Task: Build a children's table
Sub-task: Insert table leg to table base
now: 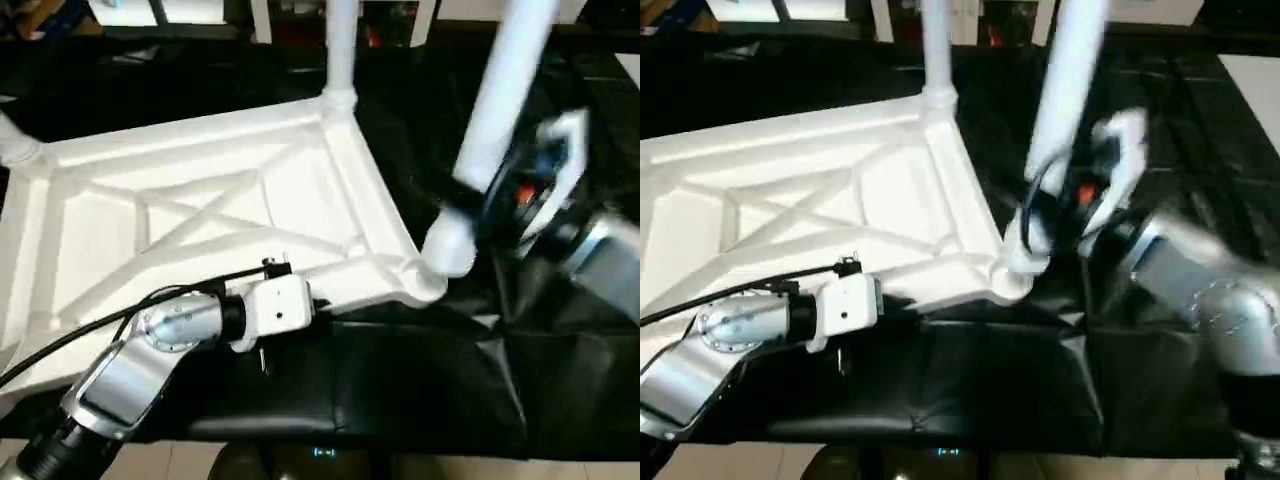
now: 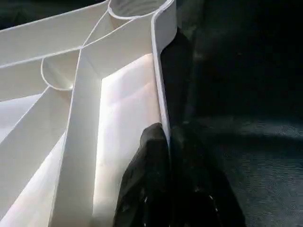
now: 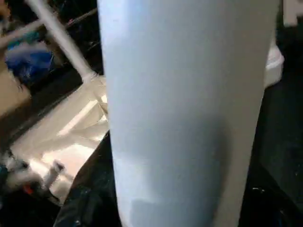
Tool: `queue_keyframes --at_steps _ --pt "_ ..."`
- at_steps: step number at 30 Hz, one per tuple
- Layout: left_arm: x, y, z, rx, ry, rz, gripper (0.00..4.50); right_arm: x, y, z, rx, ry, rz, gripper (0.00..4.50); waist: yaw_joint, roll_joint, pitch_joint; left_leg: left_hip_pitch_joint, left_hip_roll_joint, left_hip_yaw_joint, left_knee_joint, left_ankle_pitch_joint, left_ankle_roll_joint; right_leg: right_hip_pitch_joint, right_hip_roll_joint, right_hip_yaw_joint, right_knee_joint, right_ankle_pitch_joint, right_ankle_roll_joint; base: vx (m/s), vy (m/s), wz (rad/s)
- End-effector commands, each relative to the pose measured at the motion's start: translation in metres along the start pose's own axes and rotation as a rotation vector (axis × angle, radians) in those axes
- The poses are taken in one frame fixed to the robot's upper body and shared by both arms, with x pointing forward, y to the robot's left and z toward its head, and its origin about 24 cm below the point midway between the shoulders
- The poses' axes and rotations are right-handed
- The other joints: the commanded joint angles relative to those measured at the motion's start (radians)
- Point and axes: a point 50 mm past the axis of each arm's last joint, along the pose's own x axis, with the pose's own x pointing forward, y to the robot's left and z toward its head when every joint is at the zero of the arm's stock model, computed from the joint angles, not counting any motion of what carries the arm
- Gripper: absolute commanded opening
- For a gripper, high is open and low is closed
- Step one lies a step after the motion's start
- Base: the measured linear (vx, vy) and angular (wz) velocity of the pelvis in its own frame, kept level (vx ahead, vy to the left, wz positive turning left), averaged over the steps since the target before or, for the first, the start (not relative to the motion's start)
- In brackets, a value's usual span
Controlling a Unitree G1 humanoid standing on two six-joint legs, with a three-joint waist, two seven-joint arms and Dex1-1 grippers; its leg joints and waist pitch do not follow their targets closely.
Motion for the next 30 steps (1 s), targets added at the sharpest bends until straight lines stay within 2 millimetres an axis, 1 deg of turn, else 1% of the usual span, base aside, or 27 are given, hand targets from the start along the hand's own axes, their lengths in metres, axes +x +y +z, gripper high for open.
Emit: queue_keyframes --at_steps 1,2,3,4,5,6,7,8,9,10,11,14,15,16,17,18,19,21,24,25,26,27,28,29,30 --pt "0.014 -0.030 -0.017 -0.091 0.016 -0.144 0.00 -0.001 0.007 -0.009 -0.119 0.017 0.063 1.86 -0.004 -0.025 -0.072 0.007 0.001 0.011 -0.042 -0.032 0.115 0.070 -0.003 0.019 -0.039 -0.028 -0.228 0.000 0.000 0.00" --pt "0.014 -0.030 -0.017 -0.091 0.016 -0.144 0.00 -0.001 0.007 -0.009 -0.119 0.017 0.063 1.86 -0.004 -0.026 -0.072 0.007 -0.001 0.012 -0.041 -0.030 0.122 0.071 -0.002 0.020 -0.039 -0.019 -0.233 0.000 0.000 0.00" --pt "0.015 -0.030 -0.016 -0.089 0.010 -0.142 0.00 -0.003 0.006 -0.020 -0.183 0.000 0.082 1.86 -0.005 -0.029 -0.073 0.006 0.000 0.011 -0.040 -0.028 0.134 0.072 -0.004 0.020 -0.038 -0.013 -0.242 0.000 0.000 0.00" --pt "0.015 -0.030 -0.016 -0.089 0.010 -0.142 0.00 -0.003 0.006 -0.020 -0.183 0.000 0.082 1.86 -0.004 -0.028 -0.072 0.007 0.001 0.013 -0.039 -0.035 0.139 0.069 -0.005 0.020 -0.038 -0.017 -0.244 0.000 0.000 0.00" --pt "0.015 -0.030 -0.016 -0.089 0.010 -0.142 0.00 -0.003 0.006 -0.020 -0.183 0.000 0.082 1.86 -0.005 -0.029 -0.071 0.007 0.000 0.011 -0.042 -0.049 0.144 0.074 -0.007 0.020 -0.042 -0.051 -0.246 0.000 0.000 0.00" --pt "0.015 -0.030 -0.016 -0.089 0.009 -0.140 0.00 -0.002 0.006 -0.026 -0.216 -0.021 0.082 1.86 -0.005 -0.029 -0.071 0.007 0.000 0.011 -0.042 -0.049 0.144 0.074 -0.007 0.020 -0.042 -0.051 -0.246 0.000 0.000 0.00" --pt "0.015 -0.029 -0.016 -0.089 0.008 -0.138 0.00 -0.002 0.005 -0.029 -0.242 -0.048 0.080 1.86 -0.008 -0.028 -0.068 0.007 0.002 0.012 -0.042 -0.075 0.142 0.068 -0.011 0.020 -0.047 -0.110 -0.238 0.000 0.000 0.00" --pt "0.015 -0.029 -0.016 -0.089 0.008 -0.137 0.00 -0.002 0.005 -0.031 -0.256 -0.060 0.078 1.86 -0.009 -0.027 -0.069 0.008 0.002 0.011 -0.043 -0.080 0.140 0.069 -0.011 0.020 -0.047 -0.122 -0.237 0.000 0.000 0.00" --pt "0.015 -0.029 -0.016 -0.089 0.008 -0.135 0.00 -0.002 0.005 -0.035 -0.246 -0.078 0.076 1.86 -0.010 -0.029 -0.068 0.009 0.003 0.011 -0.043 -0.083 0.139 0.068 -0.010 0.020 -0.048 -0.132 -0.234 0.000 0.000 0.00" --pt "0.015 -0.029 -0.016 -0.089 0.008 -0.135 0.00 -0.002 0.005 -0.035 -0.246 -0.078 0.076 1.86 -0.010 -0.028 -0.067 0.009 0.003 0.011 -0.043 -0.083 0.139 0.068 -0.010 0.021 -0.048 -0.133 -0.233 0.000 0.000 0.00" --pt "0.014 -0.029 -0.016 -0.089 0.009 -0.134 0.00 -0.003 0.005 -0.040 -0.243 -0.074 0.081 1.86 -0.010 -0.027 -0.069 0.009 0.003 0.009 -0.043 -0.077 0.141 0.070 -0.009 0.020 -0.046 -0.125 -0.234 0.000 0.000 0.00" --pt "0.014 -0.028 -0.017 -0.089 0.014 -0.130 0.00 -0.007 0.002 -0.050 -0.280 -0.090 0.083 1.86 -0.012 -0.026 -0.069 0.008 0.002 0.010 -0.041 -0.063 0.156 0.070 -0.007 0.020 -0.043 -0.086 -0.243 0.000 0.000 0.00" --pt "0.013 -0.028 -0.017 -0.089 0.015 -0.129 0.00 -0.008 0.002 -0.052 -0.290 -0.095 0.084 1.86 -0.012 -0.023 -0.069 0.008 0.002 0.009 -0.040 -0.061 0.160 0.069 -0.007 0.020 -0.043 -0.078 -0.249 0.000 0.000 0.00" --pt "0.013 -0.028 -0.017 -0.089 0.015 -0.129 0.00 -0.008 0.002 -0.053 -0.291 -0.095 0.084 1.86 -0.013 -0.024 -0.069 0.008 0.002 0.010 -0.040 -0.064 0.163 0.069 -0.007 0.020 -0.043 -0.077 -0.250 0.000 0.000 0.00" --pt "0.013 -0.028 -0.017 -0.088 0.014 -0.128 0.00 -0.010 0.001 -0.059 -0.299 -0.096 0.090 1.86 -0.014 -0.025 -0.070 0.007 0.002 0.009 -0.040 -0.065 0.165 0.071 -0.008 0.019 -0.042 -0.076 -0.252 0.000 0.000 0.00" --pt "0.013 -0.027 -0.017 -0.088 0.014 -0.127 0.00 -0.011 0.001 -0.060 -0.300 -0.096 0.091 1.86 -0.014 -0.024 -0.068 0.008 0.003 0.009 -0.040 -0.071 0.167 0.069 -0.008 0.019 -0.043 -0.081 -0.253 0.000 0.000 0.00" --pt "0.013 -0.027 -0.017 -0.088 0.014 -0.127 0.00 -0.011 0.002 -0.061 -0.301 -0.096 0.092 1.86 -0.014 -0.024 -0.067 0.008 0.003 0.008 -0.042 -0.082 0.167 0.071 -0.008 0.019 -0.045 -0.098 -0.250 0.000 0.000 0.00" --pt "0.014 -0.025 -0.017 -0.086 0.010 -0.124 0.00 -0.013 0.001 -0.066 -0.318 -0.134 0.075 1.86 -0.016 -0.024 -0.065 0.009 0.004 0.009 -0.043 -0.091 0.164 0.067 -0.009 0.019 -0.048 -0.119 -0.247 0.000 0.000 0.00" --pt "0.015 -0.024 -0.017 -0.085 0.009 -0.123 0.00 -0.013 0.000 -0.070 -0.342 -0.170 0.058 1.86 -0.017 -0.025 -0.065 0.009 0.004 0.008 -0.043 -0.107 0.160 0.067 -0.010 0.019 -0.051 -0.147 -0.242 0.000 0.000 0.00" --pt "0.015 -0.024 -0.017 -0.085 0.009 -0.123 0.00 -0.013 0.000 -0.070 -0.343 -0.172 0.057 1.86 -0.018 -0.023 -0.064 0.010 0.004 0.008 -0.044 -0.113 0.156 0.066 -0.009 0.018 -0.052 -0.158 -0.240 0.000 0.000 0.00" --pt "0.015 -0.024 -0.017 -0.085 0.009 -0.125 0.00 -0.012 0.001 -0.071 -0.354 -0.181 0.055 1.86 -0.017 -0.018 -0.061 0.010 0.004 0.007 -0.046 -0.115 0.154 0.065 -0.009 0.019 -0.052 -0.159 -0.239 0.000 0.000 0.00" --pt "0.015 -0.024 -0.017 -0.085 0.009 -0.125 0.00 -0.012 0.001 -0.071 -0.354 -0.181 0.055 1.86 -0.019 -0.021 -0.061 0.010 0.003 0.007 -0.046 -0.122 0.151 0.065 -0.008 0.019 -0.053 -0.164 -0.235 0.000 0.000 0.00" --pt "0.015 -0.024 -0.017 -0.085 0.009 -0.127 0.00 -0.009 0.000 -0.074 -0.369 -0.200 0.051 1.86 -0.018 -0.021 -0.061 0.010 0.003 0.006 -0.047 -0.124 0.149 0.066 -0.009 0.019 -0.053 -0.168 -0.234 0.000 0.000 0.00" --pt "0.015 -0.024 -0.017 -0.085 0.009 -0.127 0.00 -0.009 0.000 -0.074 -0.369 -0.200 0.051 1.86 -0.020 -0.019 -0.061 0.010 0.004 0.007 -0.047 -0.132 0.148 0.063 -0.010 0.019 -0.055 -0.174 -0.235 0.000 0.000 0.00" --pt "0.015 -0.024 -0.017 -0.085 0.009 -0.128 0.00 -0.008 0.000 -0.076 -0.372 -0.206 0.053 1.86 -0.020 -0.019 -0.061 0.010 0.004 0.007 -0.047 -0.135 0.147 0.064 -0.010 0.018 -0.055 -0.176 -0.234 0.000 0.000 0.00"
